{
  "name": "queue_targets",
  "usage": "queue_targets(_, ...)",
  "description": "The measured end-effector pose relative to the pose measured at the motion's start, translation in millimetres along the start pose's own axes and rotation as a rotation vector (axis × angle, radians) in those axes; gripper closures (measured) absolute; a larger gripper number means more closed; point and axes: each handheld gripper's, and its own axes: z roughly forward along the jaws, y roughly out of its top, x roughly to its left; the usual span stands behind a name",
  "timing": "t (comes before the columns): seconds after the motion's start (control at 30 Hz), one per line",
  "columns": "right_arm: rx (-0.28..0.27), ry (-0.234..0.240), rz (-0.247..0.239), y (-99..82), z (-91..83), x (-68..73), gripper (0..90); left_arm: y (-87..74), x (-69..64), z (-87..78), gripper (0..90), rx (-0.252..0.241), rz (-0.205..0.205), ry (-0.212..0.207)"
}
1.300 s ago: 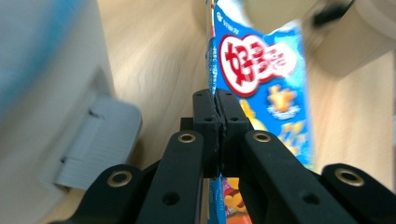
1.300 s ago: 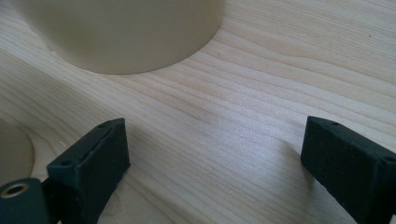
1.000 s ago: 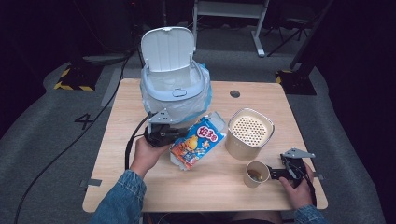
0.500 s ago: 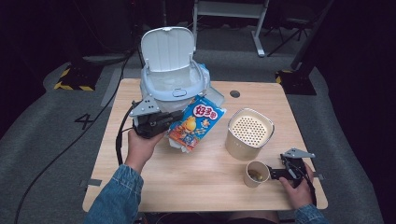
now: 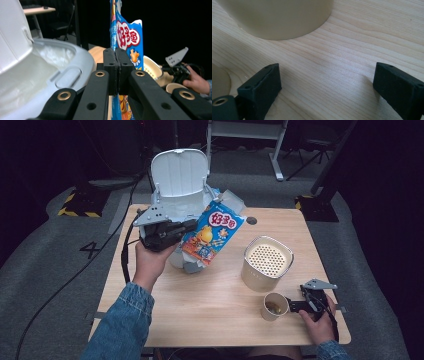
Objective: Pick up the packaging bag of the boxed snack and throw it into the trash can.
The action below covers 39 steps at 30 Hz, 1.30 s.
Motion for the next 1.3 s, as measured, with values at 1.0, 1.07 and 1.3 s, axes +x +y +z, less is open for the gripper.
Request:
queue_targets(1.0,-0.003,-0.007,0.006,-0.5,-0.4,1.1,8.6,63.5,26.4,-12.7,88.5,-0.216,-0.032,0.108)
queue_targets(1.07,-0.003,-0.008,0.006,-0.5,-0.4,1.2,8.7,65.6,29.3,-11.4,88.5,-0.223,-0.036,0.112)
queue_targets(1.3,-0.003,-0.009,0.007,-0.6,-0.6,1.5,8.9,75.0,34.4,-5.9,88.5,-0.246,-0.025,0.188)
